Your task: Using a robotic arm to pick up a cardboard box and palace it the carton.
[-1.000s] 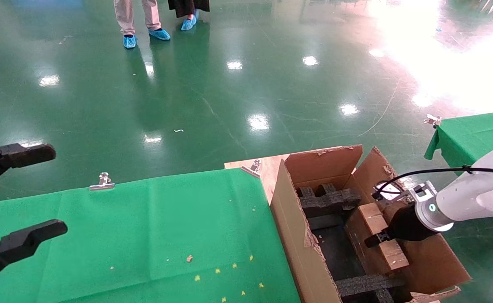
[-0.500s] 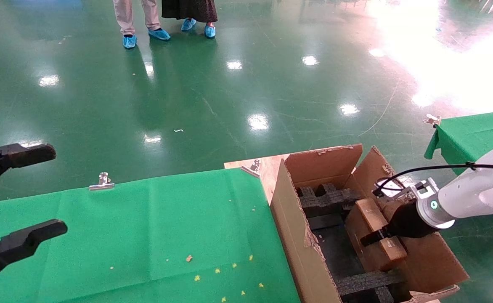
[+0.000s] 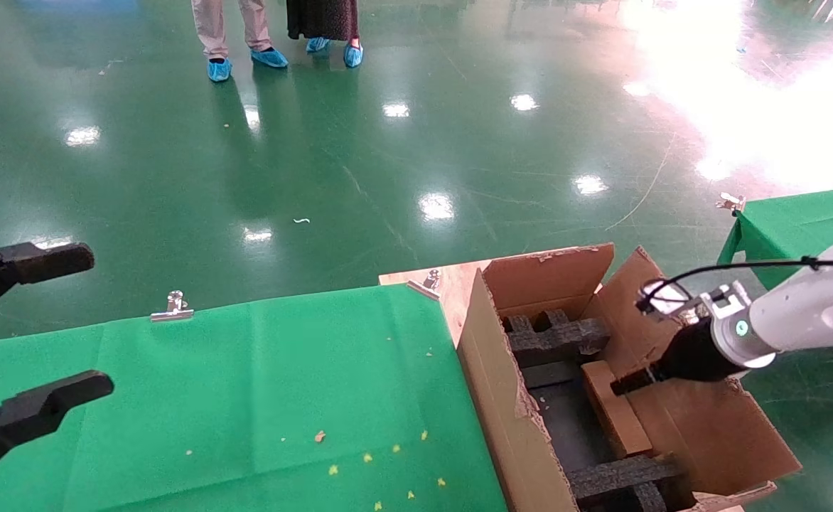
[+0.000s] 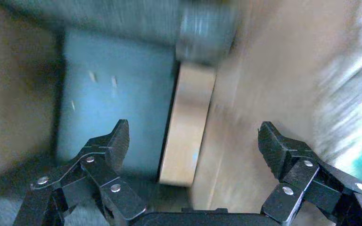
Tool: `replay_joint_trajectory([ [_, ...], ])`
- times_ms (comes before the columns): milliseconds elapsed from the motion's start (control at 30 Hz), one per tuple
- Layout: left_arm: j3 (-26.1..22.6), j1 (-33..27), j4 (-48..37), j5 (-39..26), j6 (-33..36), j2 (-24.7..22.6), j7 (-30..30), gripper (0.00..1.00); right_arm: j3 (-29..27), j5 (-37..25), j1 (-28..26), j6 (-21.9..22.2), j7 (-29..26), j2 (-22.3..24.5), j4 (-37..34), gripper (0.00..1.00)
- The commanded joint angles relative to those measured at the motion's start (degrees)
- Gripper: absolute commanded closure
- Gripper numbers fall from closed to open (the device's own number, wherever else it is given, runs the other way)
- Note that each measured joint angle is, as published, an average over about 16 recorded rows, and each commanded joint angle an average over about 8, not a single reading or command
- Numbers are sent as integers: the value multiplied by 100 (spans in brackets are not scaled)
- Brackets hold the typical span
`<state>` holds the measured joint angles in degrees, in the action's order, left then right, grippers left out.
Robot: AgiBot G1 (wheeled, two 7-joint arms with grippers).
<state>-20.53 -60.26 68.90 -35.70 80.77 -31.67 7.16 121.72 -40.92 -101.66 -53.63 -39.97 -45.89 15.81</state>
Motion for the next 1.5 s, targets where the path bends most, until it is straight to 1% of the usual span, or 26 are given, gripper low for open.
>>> replay_joint_trajectory([
  [33, 0, 0, 0, 0, 0, 0, 0, 0, -17, 0, -115, 44, 52, 17, 26, 0],
  [200, 0, 0, 0, 0, 0, 0, 0, 0, -277, 177, -736, 145, 505, 263, 622, 0],
  [400, 0, 0, 0, 0, 0, 0, 0, 0, -691, 511, -1363, 193, 1070, 740, 1856, 0],
  [567, 0, 0, 0, 0, 0, 0, 0, 0, -1027, 890, -1589, 177, 1348, 1103, 2780, 0],
  [767, 0, 1, -1, 1, -1, 1, 0, 0, -1282, 1178, -1730, 127, 1555, 1324, 3392, 0],
  [867, 0, 1, -2, 1, -1, 1, 0, 0, -1337, 1230, -1771, 110, 1603, 1371, 3518, 0],
  [1033, 0, 1, -2, 1, -1, 1, 0, 0, -1343, 1190, -1704, 99, 1564, 1336, 3431, 0],
  [1133, 0, 1, -2, 1, -1, 1, 0, 0, -1459, 1159, -1612, 56, 1571, 1319, 3432, 0],
  [1267, 0, 1, -2, 1, -1, 1, 0, 0, -1878, 1111, -1367, -94, 1638, 1315, 3558, 0],
  [1500, 0, 1, -2, 1, -1, 1, 0, 0, -2898, 970, -736, -459, 1789, 1289, 3819, 0],
])
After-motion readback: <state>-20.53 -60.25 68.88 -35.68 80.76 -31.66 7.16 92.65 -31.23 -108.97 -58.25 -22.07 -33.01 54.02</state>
